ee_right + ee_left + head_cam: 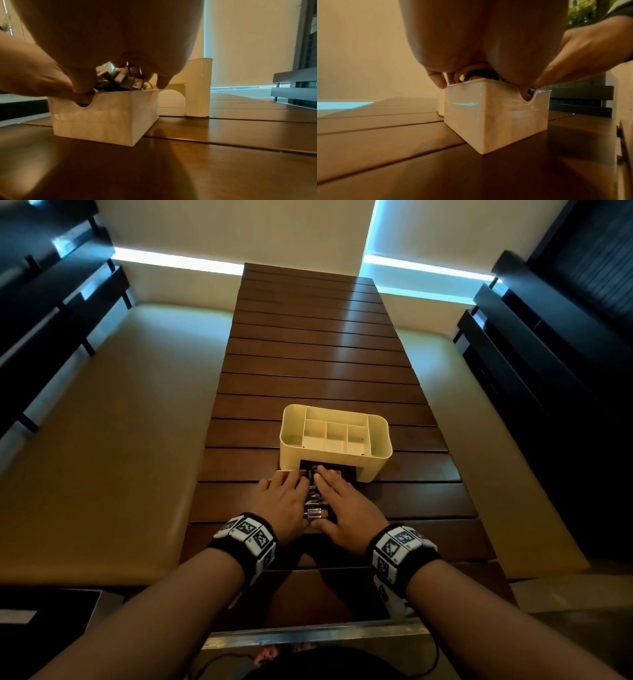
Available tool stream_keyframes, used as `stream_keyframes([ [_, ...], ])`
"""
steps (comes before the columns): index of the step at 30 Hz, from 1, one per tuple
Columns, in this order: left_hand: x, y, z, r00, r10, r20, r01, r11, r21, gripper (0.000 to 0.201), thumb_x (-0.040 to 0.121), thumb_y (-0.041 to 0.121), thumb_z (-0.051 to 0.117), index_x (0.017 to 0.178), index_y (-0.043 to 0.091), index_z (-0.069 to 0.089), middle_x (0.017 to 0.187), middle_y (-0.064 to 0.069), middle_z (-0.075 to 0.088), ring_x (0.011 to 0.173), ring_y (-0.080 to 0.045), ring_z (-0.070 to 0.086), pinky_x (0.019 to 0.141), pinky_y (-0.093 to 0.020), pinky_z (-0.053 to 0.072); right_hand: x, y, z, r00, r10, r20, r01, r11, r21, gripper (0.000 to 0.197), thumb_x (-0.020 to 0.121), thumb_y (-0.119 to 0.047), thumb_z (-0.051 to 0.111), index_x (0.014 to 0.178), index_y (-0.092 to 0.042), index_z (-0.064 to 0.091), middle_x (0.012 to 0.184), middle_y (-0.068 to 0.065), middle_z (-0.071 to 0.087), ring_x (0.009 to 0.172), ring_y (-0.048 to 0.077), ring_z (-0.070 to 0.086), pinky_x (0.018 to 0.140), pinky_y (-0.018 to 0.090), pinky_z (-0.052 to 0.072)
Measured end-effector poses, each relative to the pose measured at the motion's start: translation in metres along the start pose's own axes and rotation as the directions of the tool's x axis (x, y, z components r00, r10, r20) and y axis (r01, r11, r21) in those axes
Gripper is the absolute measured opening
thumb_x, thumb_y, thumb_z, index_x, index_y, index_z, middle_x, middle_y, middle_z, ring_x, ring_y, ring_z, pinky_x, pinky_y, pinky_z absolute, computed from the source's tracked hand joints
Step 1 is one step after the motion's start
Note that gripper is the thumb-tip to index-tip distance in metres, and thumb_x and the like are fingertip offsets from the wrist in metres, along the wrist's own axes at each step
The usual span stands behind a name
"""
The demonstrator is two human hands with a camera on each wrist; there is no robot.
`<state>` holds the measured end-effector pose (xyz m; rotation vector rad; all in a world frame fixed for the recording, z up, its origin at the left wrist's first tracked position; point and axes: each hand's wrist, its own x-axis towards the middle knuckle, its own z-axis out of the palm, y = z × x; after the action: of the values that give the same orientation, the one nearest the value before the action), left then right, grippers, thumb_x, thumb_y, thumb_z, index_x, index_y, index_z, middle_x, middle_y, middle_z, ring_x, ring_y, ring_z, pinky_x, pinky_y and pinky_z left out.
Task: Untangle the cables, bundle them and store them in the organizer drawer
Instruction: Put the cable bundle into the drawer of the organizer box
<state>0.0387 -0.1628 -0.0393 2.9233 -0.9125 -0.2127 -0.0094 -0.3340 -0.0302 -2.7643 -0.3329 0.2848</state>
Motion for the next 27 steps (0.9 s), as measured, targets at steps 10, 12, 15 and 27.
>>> stream_keyframes([
  [10, -0.007, -0.012, -0.007, 0.983, 0.015, 0.185, 0.053, 0.933, -0.356, 0.11, 0.077, 0.077, 0.056, 0.157, 0.025, 0.003, 0.158, 0.002, 0.014, 0.142, -0.026, 0.015, 0.116, -0.044, 0.017, 0.021, 0.01, 0.0, 1.0, 0.018, 0.012, -0.018, 0.999, -0.034, 0.059, 0.098, -0.049, 0.037, 0.152, -0.026, 0.032, 0.162, -0.01, 0.023, 0.15, 0.012, 0.018, 0.12, 0.043, 0.018],
  [12, -0.01, -0.016, -0.009, 0.978, 0.033, 0.208, 0.046, 0.929, -0.368, 0.116, 0.077, 0.077, 0.057, 0.157, 0.023, -0.006, 0.162, 0.005, 0.005, 0.145, -0.026, 0.01, 0.117, -0.043, 0.014, 0.021, 0.009, 0.002, 0.999, 0.039, 0.01, -0.039, 0.997, -0.074, 0.056, 0.1, -0.049, 0.037, 0.152, -0.029, 0.031, 0.161, -0.013, 0.022, 0.15, 0.01, 0.015, 0.121, 0.043, 0.013],
  [15, -0.007, -0.015, -0.01, 0.979, 0.017, 0.205, 0.038, 0.964, -0.263, 0.114, 0.081, 0.074, 0.054, 0.155, 0.025, -0.016, 0.165, 0.008, -0.005, 0.144, -0.029, 0.012, 0.115, -0.048, 0.017, 0.021, 0.005, -0.003, 0.998, 0.046, 0.035, -0.041, 0.989, -0.139, 0.053, 0.102, -0.047, 0.037, 0.152, -0.031, 0.031, 0.161, -0.014, 0.022, 0.151, 0.012, 0.01, 0.121, 0.043, 0.008],
  [27, -0.001, -0.004, 0.003, 0.998, -0.014, 0.062, 0.015, 1.0, -0.024, 0.085, 0.089, 0.051, 0.055, 0.156, 0.035, 0.005, 0.162, 0.009, 0.01, 0.13, -0.029, 0.029, 0.102, -0.043, 0.031, 0.014, 0.002, -0.008, 0.999, 0.03, -0.041, -0.023, 0.988, 0.154, 0.073, 0.094, -0.028, 0.063, 0.155, -0.017, 0.024, 0.162, -0.002, 0.02, 0.148, 0.014, 0.019, 0.122, 0.034, 0.02],
])
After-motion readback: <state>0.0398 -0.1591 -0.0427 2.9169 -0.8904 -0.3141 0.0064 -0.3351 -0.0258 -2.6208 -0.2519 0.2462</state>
